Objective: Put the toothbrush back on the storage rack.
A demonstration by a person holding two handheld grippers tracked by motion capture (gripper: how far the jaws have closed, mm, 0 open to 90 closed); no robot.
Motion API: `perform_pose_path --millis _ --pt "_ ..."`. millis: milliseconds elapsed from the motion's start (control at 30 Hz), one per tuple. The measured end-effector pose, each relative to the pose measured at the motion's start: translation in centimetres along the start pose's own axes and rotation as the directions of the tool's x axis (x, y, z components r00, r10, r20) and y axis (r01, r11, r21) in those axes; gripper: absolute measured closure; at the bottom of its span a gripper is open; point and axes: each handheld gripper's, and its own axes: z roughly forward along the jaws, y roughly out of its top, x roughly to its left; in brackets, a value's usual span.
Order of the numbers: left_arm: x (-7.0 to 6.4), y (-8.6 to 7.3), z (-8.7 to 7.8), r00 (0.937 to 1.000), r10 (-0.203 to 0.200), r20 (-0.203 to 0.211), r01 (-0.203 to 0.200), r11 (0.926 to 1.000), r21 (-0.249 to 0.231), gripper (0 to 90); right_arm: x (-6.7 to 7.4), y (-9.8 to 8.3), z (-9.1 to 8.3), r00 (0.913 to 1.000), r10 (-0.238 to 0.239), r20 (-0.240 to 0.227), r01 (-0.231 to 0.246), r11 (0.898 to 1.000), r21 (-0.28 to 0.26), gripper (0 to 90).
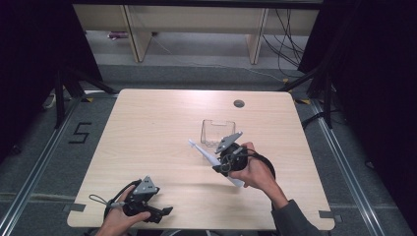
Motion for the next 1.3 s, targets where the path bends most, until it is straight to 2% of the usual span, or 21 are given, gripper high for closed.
perform_pose_path --millis 33,100,167,233,267,300,400,433,467,667,700,833,967,1167,1200,1300 --pt "0.1 0.0 -0.1 0.9999 0.011 -0.01 -0.011 0.9999 0.011 14.9 -0.2 0.0 -0.1 1.0 -0.006 0.003 0.006 1.0 -0.018 66.2" --pt "0.1 0.0 -0.1 0.9999 0.01 -0.01 -0.01 0.9999 0.01 14.9 -0.5 -0.1 -0.5 0.9992 0.041 0.005 -0.04 0.997 -0.067 66.2" --pt "0.1 0.0 -0.1 0.9999 0.011 -0.01 -0.011 0.9999 0.011 14.9 -0.7 -0.1 -0.5 0.9992 0.04 0.005 -0.039 0.996 -0.081 66.2" --pt "0.1 0.0 -0.1 0.9999 0.01 -0.011 -0.01 0.9999 0.009 14.9 -0.7 -0.2 -0.6 0.9968 0.08 0.001 -0.079 0.992 -0.1 66.2" --pt "0.1 0.0 -0.1 0.9999 0.01 -0.011 -0.01 0.9999 0.009 14.9 -0.7 -0.2 -0.6 0.9968 0.08 0.001 -0.079 0.992 -0.1 66.2" --pt "0.1 0.0 -0.1 0.9999 0.009 -0.01 -0.009 0.9999 0.01 14.9 -0.8 -0.2 -0.7 0.9956 0.094 0.007 -0.092 0.987 -0.132 66.2" --pt "0.1 0.0 -0.1 0.9999 0.009 -0.01 -0.009 0.9999 0.011 14.9 -1.1 -0.2 -0.7 0.9964 0.083 -0.019 -0.085 0.986 -0.143 66.2" --pt "0.1 0.0 -0.1 0.9999 0.011 -0.01 -0.011 0.9999 0.01 14.9 -1.0 -0.2 -1.0 0.993 0.116 -0.022 -0.118 0.984 -0.13 66.2" --pt "0.1 0.0 -0.1 0.9999 0.009 -0.01 -0.009 0.9999 0.008 14.9 -1.2 -0.2 -0.9 0.9953 0.095 -0.015 -0.097 0.983 -0.156 66.2" --pt "0.1 0.0 -0.1 0.9999 0.011 -0.01 -0.011 0.9999 0.01 14.9 -1.6 -0.2 -1.5 0.9944 0.102 -0.028 -0.105 0.977 -0.183 66.2" --pt "0.1 0.0 -0.1 0.9999 0.011 -0.01 -0.011 0.9999 0.01 14.9 -1.6 -0.1 -1.6 0.9942 0.101 -0.035 -0.106 0.973 -0.203 66.2" --pt "0.1 0.0 -0.1 0.9999 0.01 -0.011 -0.01 0.9999 0.012 14.9 -1.8 0.0 -2.1 0.9936 0.107 -0.036 -0.112 0.968 -0.226 66.2" --pt "0.1 0.0 0.0 0.9999 0.011 -0.01 -0.011 0.9999 0.011 14.9 -2.0 0.3 -2.5 0.9931 0.111 -0.038 -0.117 0.966 -0.232 66.2" --pt "0.1 0.0 -0.1 0.9999 0.009 -0.01 -0.009 0.9999 0.01 14.9 -2.2 0.7 -3.1 0.9908 0.128 -0.043 -0.135 0.955 -0.265 66.2" --pt "0.1 0.0 -0.1 0.9999 0.01 -0.01 -0.01 0.9999 0.01 14.9 -2.3 0.8 -3.2 0.9919 0.116 -0.051 -0.126 0.956 -0.265 66.2" --pt "0.1 0.0 -0.1 0.9999 0.01 -0.01 -0.01 0.9999 0.012 14.9 -2.5 1.2 -3.6 0.993 0.112 -0.039 -0.118 0.955 -0.274 66.2"
